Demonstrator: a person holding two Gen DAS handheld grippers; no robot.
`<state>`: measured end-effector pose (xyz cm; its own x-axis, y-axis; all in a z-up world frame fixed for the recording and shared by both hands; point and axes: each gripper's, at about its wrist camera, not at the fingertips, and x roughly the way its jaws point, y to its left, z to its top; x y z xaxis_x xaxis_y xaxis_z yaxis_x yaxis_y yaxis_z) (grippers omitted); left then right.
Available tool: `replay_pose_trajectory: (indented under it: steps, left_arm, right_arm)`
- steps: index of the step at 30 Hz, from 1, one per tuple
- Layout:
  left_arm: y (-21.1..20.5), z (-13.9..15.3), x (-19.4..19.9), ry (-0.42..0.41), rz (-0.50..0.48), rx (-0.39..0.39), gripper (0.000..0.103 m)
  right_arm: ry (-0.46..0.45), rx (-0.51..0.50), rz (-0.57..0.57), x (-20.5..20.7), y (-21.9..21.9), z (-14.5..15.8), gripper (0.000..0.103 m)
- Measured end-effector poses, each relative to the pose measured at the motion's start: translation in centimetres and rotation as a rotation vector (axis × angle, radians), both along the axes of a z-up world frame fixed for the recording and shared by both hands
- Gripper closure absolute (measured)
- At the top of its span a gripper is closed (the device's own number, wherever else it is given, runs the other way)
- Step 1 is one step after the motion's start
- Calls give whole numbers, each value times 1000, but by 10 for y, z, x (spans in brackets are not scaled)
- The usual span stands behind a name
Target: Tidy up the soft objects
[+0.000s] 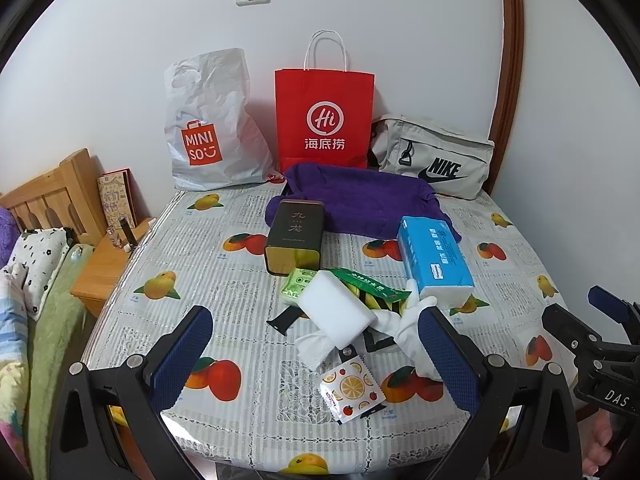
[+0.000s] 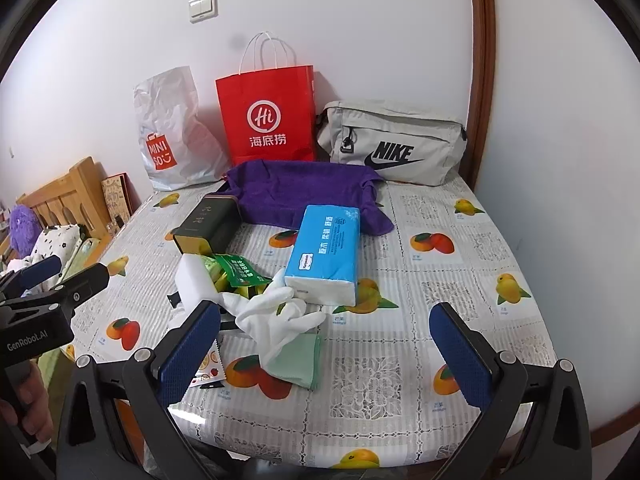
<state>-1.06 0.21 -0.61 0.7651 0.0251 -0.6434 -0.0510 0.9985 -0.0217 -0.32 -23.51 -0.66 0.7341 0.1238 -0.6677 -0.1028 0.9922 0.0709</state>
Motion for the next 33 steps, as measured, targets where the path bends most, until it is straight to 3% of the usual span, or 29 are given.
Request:
replay_pose_trajectory:
  steps: [33]
  left_arm:
    - [-7,2,0,3,-7,-1,0]
  right_arm:
    - [-8,8,-3,-2,-3,5,0]
